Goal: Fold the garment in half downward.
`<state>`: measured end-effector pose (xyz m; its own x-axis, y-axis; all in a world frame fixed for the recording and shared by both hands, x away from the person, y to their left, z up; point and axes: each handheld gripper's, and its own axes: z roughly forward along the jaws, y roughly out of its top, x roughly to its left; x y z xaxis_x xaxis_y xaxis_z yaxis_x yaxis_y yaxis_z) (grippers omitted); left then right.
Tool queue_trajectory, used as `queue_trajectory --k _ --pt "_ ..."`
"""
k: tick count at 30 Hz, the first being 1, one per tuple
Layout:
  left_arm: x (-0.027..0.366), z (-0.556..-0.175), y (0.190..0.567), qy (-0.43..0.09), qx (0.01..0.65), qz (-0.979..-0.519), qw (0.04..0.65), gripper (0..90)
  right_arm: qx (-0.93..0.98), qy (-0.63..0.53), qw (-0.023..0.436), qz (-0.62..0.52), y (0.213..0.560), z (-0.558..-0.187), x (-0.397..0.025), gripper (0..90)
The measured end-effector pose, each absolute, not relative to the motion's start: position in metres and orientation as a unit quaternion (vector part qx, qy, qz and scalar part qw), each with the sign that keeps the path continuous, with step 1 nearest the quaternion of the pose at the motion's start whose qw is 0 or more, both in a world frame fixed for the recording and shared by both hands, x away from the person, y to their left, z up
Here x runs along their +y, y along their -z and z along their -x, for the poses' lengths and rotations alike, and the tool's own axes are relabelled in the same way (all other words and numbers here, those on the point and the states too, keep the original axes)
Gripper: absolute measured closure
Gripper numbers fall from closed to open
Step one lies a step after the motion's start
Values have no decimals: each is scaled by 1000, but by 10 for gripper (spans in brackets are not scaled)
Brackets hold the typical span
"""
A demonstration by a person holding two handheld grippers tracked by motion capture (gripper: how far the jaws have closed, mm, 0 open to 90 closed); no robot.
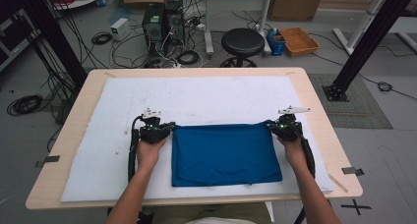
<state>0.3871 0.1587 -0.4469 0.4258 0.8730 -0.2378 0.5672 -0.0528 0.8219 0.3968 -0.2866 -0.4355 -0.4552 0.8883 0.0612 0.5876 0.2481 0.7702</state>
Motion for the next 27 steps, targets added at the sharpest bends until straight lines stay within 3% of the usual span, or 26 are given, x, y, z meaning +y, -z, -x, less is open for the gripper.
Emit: queue_trajectory --k 4,5,6,7,9,12,14,15,16,18,19,22,27 --pt "153 -394 450 -187 508 -699 467 861 755 -376 210 -494 440 -407 -288 873" --pt "152 -394 449 -189 510 -697 467 820 754 -376 212 -495 441 -408 -287 856" --pt "152 -392 447 -191 510 -698 465 731 754 -376 212 -495 441 -408 -287 808" --pt "153 -389 444 -190 505 -701 466 659 751 -377 212 -499 441 -407 -288 691" --pt "154 -378 437 -197 485 -709 473 603 742 -390 212 -502 435 -403 -292 537" --pt "154 -354 427 -201 446 -727 482 594 741 -416 213 -482 422 -386 -297 458" --pt "152 -338 425 -187 429 -739 485 594 750 -429 207 -459 416 -368 -299 472" --pt "151 -328 426 -179 417 -748 485 600 769 -430 194 -431 414 -351 -300 631" --pt "149 -319 427 -172 407 -756 484 600 769 -430 194 -431 414 -351 -300 631" --pt "145 -302 430 -150 382 -771 487 642 795 -425 179 -394 416 -331 -300 800" --pt "142 -297 431 -139 372 -779 485 670 808 -422 165 -375 419 -320 -301 834" --pt "134 -284 434 -130 339 -809 462 743 837 -408 128 -342 430 -296 -300 861" --pt "133 -279 448 -127 340 -831 421 767 860 -370 124 -329 441 -287 -297 863"
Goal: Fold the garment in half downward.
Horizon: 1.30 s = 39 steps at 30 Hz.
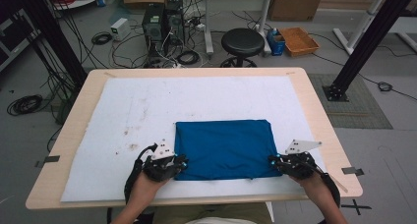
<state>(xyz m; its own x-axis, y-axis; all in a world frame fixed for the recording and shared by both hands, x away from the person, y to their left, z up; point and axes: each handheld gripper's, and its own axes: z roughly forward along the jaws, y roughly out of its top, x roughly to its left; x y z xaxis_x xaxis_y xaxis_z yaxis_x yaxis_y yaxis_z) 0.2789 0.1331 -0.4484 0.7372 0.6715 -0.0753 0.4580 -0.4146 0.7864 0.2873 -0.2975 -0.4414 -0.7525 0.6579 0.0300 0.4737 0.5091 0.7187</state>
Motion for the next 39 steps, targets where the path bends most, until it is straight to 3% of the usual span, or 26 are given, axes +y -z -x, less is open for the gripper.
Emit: queue_trajectory --k 5,8,9,13,17,21,26,33,39 --pt "134 -275 450 -135 354 -828 413 817 858 -371 125 -333 445 -287 -303 862" --pt "138 -272 448 -131 364 -822 417 813 849 -382 116 -346 444 -287 -308 706" --pt "140 -272 447 -133 365 -817 425 780 841 -394 113 -353 442 -287 -310 605" --pt "150 -275 430 -160 379 -768 491 526 800 -450 150 -367 428 -291 -316 344" --pt "163 -289 413 -188 391 -720 542 370 772 -464 215 -376 413 -305 -317 218" --pt "176 -309 404 -193 378 -686 590 236 769 -469 218 -376 407 -326 -317 203" --pt "185 -316 402 -217 366 -679 598 236 756 -463 237 -397 407 -340 -317 203" --pt "197 -316 407 -234 368 -680 589 237 748 -459 260 -403 415 -314 -334 203" --pt "198 -317 411 -239 374 -689 574 237 735 -462 267 -417 416 -315 -340 203"
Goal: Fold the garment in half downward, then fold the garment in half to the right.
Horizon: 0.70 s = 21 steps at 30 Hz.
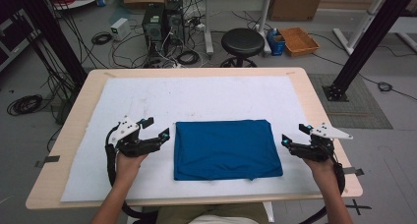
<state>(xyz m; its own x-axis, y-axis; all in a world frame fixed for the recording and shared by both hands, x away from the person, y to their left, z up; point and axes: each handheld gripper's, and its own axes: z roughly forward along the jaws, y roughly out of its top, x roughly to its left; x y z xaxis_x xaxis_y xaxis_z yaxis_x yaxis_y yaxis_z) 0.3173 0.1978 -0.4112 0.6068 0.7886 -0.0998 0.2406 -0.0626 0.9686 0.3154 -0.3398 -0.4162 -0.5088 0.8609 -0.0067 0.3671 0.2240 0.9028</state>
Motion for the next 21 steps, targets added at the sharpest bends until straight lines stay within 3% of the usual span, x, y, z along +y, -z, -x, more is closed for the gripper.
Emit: queue_trajectory --k 14,21 --pt "189 -315 412 -235 375 -696 565 237 736 -464 262 -417 418 -315 -339 203" --pt "183 -315 414 -226 402 -713 528 240 738 -461 260 -419 419 -315 -339 203"
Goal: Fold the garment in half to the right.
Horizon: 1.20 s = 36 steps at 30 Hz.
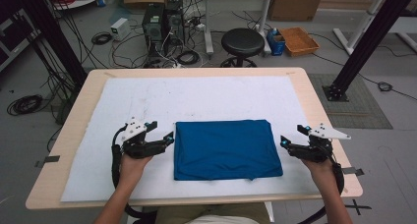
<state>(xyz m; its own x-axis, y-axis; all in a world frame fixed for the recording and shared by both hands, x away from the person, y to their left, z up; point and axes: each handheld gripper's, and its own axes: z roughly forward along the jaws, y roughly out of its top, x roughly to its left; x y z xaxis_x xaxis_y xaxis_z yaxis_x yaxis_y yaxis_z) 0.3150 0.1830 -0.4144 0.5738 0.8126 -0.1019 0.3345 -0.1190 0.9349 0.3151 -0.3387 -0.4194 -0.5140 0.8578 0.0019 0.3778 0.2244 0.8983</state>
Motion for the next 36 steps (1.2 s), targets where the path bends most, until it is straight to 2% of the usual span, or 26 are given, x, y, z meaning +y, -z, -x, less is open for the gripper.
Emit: queue_trajectory --k 3,7,20,22,30,36 --pt "179 -313 415 -219 419 -721 506 241 738 -463 263 -415 419 -316 -340 203" --pt "171 -307 423 -178 467 -726 472 274 736 -466 261 -415 419 -317 -340 203" --pt "130 -287 448 -156 475 -770 396 275 751 -463 247 -401 423 -323 -328 203" --pt "129 -281 449 -165 475 -774 385 281 750 -464 246 -402 422 -323 -328 203" --pt "126 -259 449 -191 461 -782 374 465 751 -464 244 -402 423 -323 -327 203" --pt "128 -249 454 -194 457 -771 398 569 754 -463 239 -402 424 -323 -325 203"
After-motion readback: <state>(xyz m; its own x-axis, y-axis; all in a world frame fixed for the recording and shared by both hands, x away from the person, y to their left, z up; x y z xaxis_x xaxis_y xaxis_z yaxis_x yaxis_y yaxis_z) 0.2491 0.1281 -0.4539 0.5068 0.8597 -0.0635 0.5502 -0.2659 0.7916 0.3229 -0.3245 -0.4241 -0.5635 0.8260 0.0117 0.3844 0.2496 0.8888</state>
